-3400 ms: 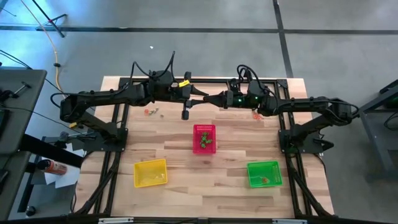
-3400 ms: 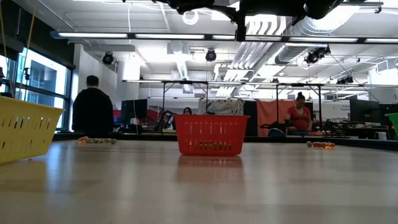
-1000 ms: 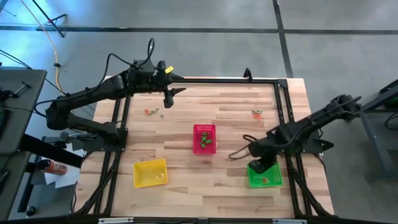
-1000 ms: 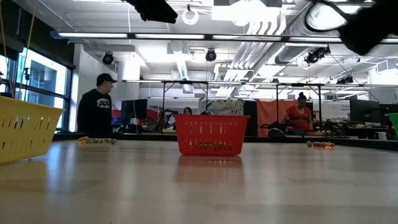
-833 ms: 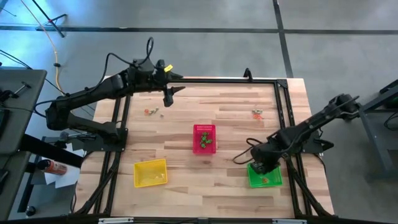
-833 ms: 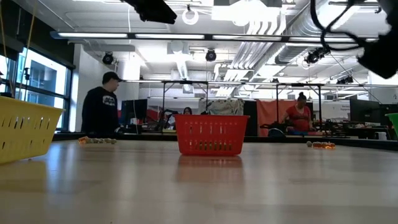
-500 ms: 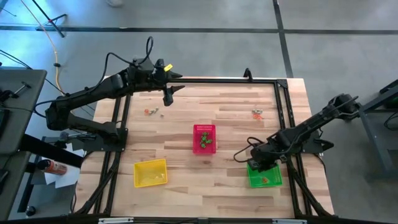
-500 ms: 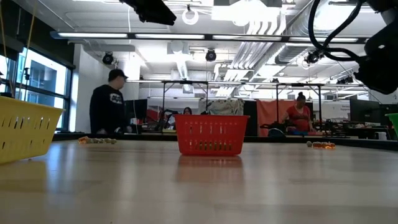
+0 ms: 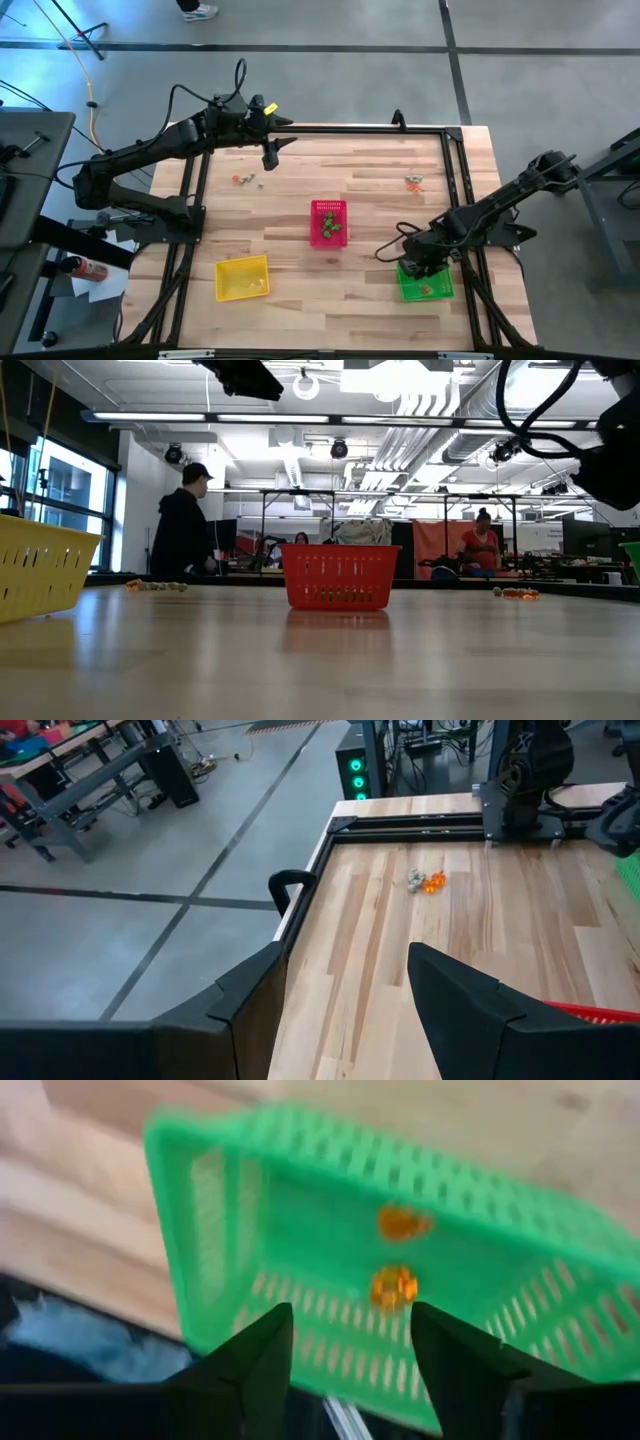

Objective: Sort Halloween decoration
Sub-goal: Put the orange pumpkin toy into the green bin

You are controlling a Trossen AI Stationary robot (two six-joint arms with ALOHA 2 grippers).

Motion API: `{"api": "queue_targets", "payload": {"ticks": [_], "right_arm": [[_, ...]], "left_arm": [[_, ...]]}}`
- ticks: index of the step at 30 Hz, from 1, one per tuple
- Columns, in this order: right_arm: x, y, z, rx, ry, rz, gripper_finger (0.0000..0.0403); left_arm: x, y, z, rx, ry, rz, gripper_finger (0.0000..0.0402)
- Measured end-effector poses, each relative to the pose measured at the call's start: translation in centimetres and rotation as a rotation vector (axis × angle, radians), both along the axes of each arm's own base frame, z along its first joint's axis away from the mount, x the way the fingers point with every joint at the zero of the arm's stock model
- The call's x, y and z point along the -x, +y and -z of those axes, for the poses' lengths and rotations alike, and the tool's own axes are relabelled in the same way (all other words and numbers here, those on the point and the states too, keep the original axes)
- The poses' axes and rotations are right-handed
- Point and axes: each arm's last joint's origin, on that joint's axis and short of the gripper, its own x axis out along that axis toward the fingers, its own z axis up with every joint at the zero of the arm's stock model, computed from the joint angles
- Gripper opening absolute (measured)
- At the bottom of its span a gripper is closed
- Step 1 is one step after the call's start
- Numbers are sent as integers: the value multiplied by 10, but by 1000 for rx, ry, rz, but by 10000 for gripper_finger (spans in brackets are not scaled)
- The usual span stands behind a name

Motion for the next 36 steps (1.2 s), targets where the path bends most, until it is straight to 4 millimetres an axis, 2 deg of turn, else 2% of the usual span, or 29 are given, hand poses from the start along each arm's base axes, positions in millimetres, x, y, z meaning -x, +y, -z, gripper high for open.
{"api": "queue_targets", "payload": {"ticks": [3,6,10,12,15,20,24,29,33,36], "right_arm": [[-2,4,-12,-69,-42,-89,216],[-3,6,-34,-112,-148,-154,219],[-6,-1,-69,-52,-408,-169,220],[-10,-10,-87,67,-587,-141,220],[-20,-30,-112,335,-827,-58,220],[-41,-65,-141,824,-1053,-96,220],[-63,-92,-151,1038,-1141,-202,220],[-95,-118,-159,1062,-1245,-289,220],[-116,-129,-166,1076,-1287,-388,220],[-126,-131,-173,1093,-1313,-448,220]], "left_arm": [[0,0,0,0,0,0,200],[2,-1,-2,-1,-7,-1,200],[10,-4,-9,8,-45,-9,200],[15,-7,-14,25,-75,-19,200],[25,-11,-22,52,-126,-33,200],[41,-19,-32,120,-202,-57,200],[47,-23,-36,224,-256,-17,200],[37,-32,-35,343,-283,122,200],[20,-43,-19,352,-396,231,200],[11,-49,4,380,-497,266,200]]}}
